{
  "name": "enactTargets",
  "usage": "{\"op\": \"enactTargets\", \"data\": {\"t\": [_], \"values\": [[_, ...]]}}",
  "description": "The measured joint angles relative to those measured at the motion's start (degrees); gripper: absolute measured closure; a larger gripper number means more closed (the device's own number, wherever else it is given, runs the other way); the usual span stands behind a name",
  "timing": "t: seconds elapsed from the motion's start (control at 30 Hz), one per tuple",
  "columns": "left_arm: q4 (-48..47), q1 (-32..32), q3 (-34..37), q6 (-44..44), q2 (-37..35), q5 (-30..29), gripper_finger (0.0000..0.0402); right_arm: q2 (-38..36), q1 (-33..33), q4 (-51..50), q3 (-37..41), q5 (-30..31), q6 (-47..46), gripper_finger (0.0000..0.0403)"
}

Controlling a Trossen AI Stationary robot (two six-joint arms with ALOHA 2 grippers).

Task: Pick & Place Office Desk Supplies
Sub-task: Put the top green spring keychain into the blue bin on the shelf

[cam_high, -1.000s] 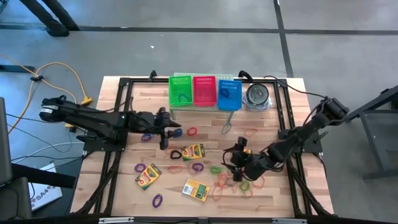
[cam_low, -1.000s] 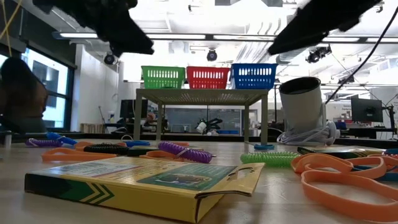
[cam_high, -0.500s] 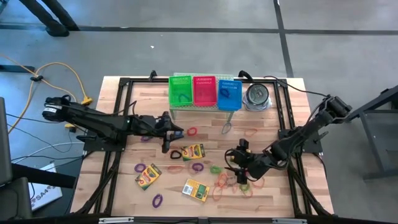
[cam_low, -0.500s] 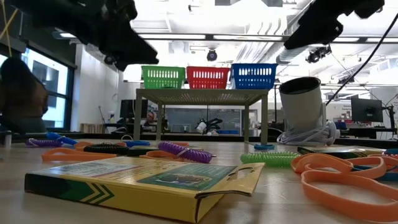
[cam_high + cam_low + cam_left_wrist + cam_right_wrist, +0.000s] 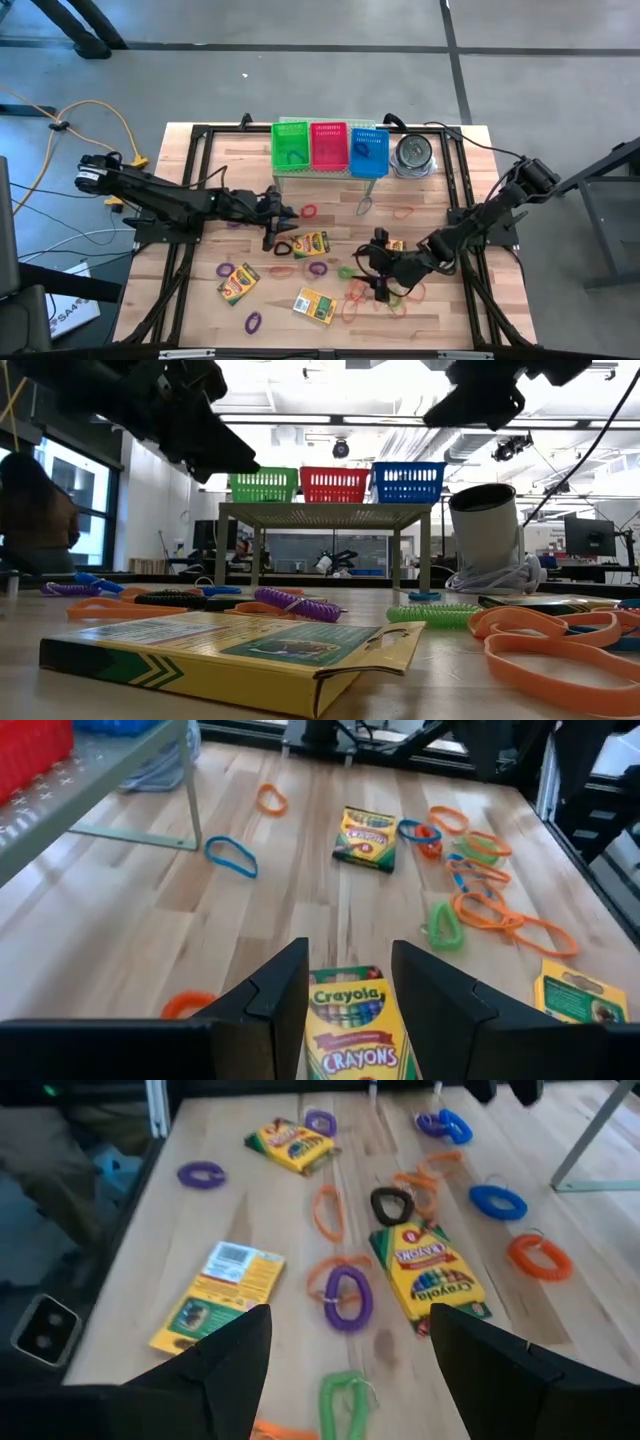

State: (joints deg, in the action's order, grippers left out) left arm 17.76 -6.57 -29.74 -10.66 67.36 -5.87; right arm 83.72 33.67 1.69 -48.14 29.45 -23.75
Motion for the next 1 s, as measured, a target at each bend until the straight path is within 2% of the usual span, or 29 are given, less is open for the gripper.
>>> {"op": "enactTargets", "data": {"t": [0.2,0.47,0.7,0.83,1.0], "values": [[-0.23,0.11,0.02,0.16,0.56,-0.04,0.0262,-0.02,0.52,3.75,-0.02,-0.72,-0.99,0.014],[-0.12,0.11,0.02,0.18,0.69,-0.2,0.0262,-0.02,0.13,-7.78,-0.02,-10.57,-14.31,0.014],[-0.11,0.11,0.02,0.18,0.69,-0.19,0.0262,-0.02,-2.16,-14.07,-0.02,-10.99,-24.13,0.0141],[-0.11,0.11,0.02,0.18,0.69,-0.18,0.0262,0.79,-6.35,-14.18,-0.02,-10.55,-24.17,0.0141],[-0.11,0.11,0.02,0.2,0.69,-0.17,0.0262,2.98,-10.41,-9.4,-0.02,-16.79,-16.16,0.0141]]}}
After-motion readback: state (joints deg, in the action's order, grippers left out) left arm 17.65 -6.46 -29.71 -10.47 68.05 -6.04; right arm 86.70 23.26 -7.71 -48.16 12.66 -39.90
